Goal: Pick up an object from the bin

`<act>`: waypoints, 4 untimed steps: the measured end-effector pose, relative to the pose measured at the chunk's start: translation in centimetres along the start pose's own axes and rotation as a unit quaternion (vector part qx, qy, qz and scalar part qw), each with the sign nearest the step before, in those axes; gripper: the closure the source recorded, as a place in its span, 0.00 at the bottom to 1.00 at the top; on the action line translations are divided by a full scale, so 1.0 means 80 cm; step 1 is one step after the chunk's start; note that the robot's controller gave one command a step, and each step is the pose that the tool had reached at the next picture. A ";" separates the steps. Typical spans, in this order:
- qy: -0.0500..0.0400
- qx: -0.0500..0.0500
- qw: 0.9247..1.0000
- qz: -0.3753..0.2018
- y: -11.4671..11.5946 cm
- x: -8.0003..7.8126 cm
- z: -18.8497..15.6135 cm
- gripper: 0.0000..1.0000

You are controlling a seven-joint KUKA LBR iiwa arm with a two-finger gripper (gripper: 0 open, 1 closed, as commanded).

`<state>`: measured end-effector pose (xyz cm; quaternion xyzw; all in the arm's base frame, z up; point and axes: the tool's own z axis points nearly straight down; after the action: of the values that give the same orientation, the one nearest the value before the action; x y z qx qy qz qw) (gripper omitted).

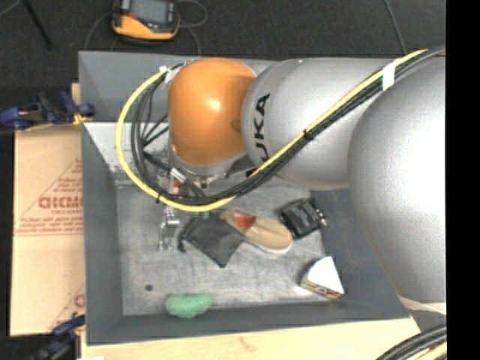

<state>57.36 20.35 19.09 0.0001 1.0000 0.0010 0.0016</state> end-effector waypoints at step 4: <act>-0.001 0.000 0.996 -0.089 -0.139 0.002 0.140 0.00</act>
Offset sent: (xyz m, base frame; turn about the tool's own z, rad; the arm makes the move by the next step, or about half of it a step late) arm 0.0162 -0.0790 -0.0427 -0.2235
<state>57.25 9.26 7.86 -0.0893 0.9960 0.0006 0.0024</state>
